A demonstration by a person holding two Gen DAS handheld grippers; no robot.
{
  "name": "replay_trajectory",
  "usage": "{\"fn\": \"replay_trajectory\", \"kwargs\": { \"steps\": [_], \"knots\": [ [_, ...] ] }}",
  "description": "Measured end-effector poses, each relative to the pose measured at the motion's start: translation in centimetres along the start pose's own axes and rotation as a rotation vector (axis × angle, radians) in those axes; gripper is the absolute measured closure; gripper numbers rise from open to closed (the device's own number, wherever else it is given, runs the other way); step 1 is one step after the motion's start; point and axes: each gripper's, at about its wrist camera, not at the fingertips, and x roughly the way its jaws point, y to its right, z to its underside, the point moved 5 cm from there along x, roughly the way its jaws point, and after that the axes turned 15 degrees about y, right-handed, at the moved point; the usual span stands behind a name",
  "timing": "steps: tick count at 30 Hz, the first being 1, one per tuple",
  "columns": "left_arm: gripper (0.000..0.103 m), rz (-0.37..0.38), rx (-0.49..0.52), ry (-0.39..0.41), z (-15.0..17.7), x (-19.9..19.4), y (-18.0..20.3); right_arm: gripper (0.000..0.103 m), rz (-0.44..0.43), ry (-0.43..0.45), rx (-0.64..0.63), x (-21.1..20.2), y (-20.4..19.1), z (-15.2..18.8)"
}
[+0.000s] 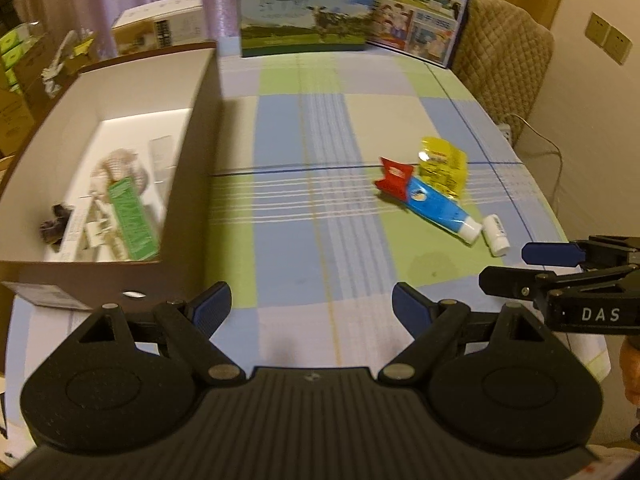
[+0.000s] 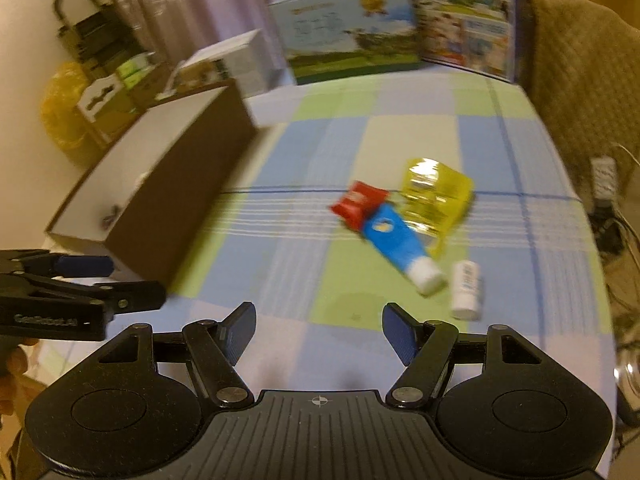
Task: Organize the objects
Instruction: 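Withdraw both tools from the box toward the remaining snacks and tube, then grasp the red snack packet with the left tool while the right tool grasps the white bottle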
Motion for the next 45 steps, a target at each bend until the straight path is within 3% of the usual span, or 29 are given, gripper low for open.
{"fn": "replay_trajectory", "kwargs": {
  "steps": [11,15,17,28,36,39,45],
  "knots": [
    [0.018,0.041,0.058,-0.008,-0.5,2.8,2.9,0.037,0.142,0.024,0.019,-0.1,5.3,0.8],
    [0.018,0.052,0.072,-0.004,-0.7,3.9,3.5,0.054,0.181,0.032,0.006,0.8,6.8,0.9],
    [0.018,0.053,0.08,-0.003,-0.8,4.5,3.6,0.058,0.197,0.032,0.008,1.5,7.5,1.0],
    [0.019,0.055,0.114,-0.004,-1.6,7.9,4.2,0.07,0.21,0.033,0.009,5.1,9.8,0.9],
    [0.022,0.087,0.135,-0.01,-2.1,10.0,5.3,0.072,0.196,0.009,0.0,7.0,10.1,1.0],
    [0.022,0.1,0.142,-0.012,-2.4,10.7,5.8,0.079,0.185,0.0,-0.009,7.7,10.2,1.0],
    [0.024,0.125,0.17,-0.012,-3.1,12.5,6.9,0.079,0.209,0.014,-0.019,8.2,11.2,0.2]
  ]
}}
